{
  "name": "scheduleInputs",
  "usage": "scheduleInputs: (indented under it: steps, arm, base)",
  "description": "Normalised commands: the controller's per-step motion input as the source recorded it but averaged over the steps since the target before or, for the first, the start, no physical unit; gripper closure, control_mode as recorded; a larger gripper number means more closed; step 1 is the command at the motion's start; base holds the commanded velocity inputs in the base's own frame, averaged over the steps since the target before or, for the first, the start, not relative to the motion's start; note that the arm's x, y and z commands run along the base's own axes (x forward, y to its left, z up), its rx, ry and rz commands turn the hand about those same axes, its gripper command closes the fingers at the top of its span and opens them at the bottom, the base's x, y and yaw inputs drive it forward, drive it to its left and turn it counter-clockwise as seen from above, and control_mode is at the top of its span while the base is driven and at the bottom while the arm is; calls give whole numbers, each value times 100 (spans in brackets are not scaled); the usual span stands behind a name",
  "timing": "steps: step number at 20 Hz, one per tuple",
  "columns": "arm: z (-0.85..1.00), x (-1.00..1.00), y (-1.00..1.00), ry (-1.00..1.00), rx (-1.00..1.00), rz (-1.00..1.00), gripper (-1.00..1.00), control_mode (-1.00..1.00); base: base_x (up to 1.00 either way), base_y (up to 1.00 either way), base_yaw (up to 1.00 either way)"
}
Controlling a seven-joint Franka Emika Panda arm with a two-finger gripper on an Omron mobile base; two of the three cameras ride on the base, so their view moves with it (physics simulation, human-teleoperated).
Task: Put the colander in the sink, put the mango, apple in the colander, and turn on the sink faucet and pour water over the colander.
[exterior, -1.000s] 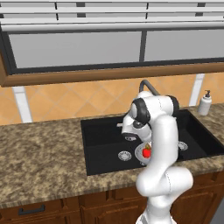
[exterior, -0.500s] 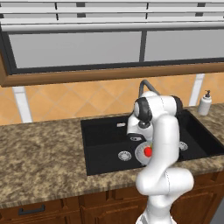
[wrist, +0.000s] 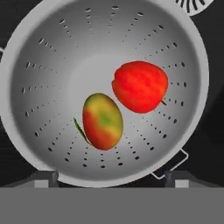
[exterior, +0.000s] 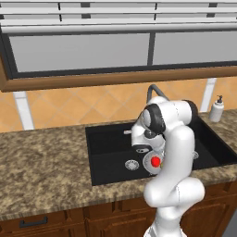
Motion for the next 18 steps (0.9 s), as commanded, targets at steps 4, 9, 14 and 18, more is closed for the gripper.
scheduleInputs:
  steps: [4, 9, 14, 18]
  arm:
    - [100, 0, 40, 5, -18, 3, -100, -100]
    - [100, 0, 35, 22, -25, 17, -100, -100]
    - [100, 0, 0, 26, -17, 26, -100, -100]
    - [100, 9, -16, 24, -9, 28, -100, -100]
  base:
    - [0, 0, 0]
    - [0, 0, 0]
    - [0, 0, 0]
    - [0, 0, 0]
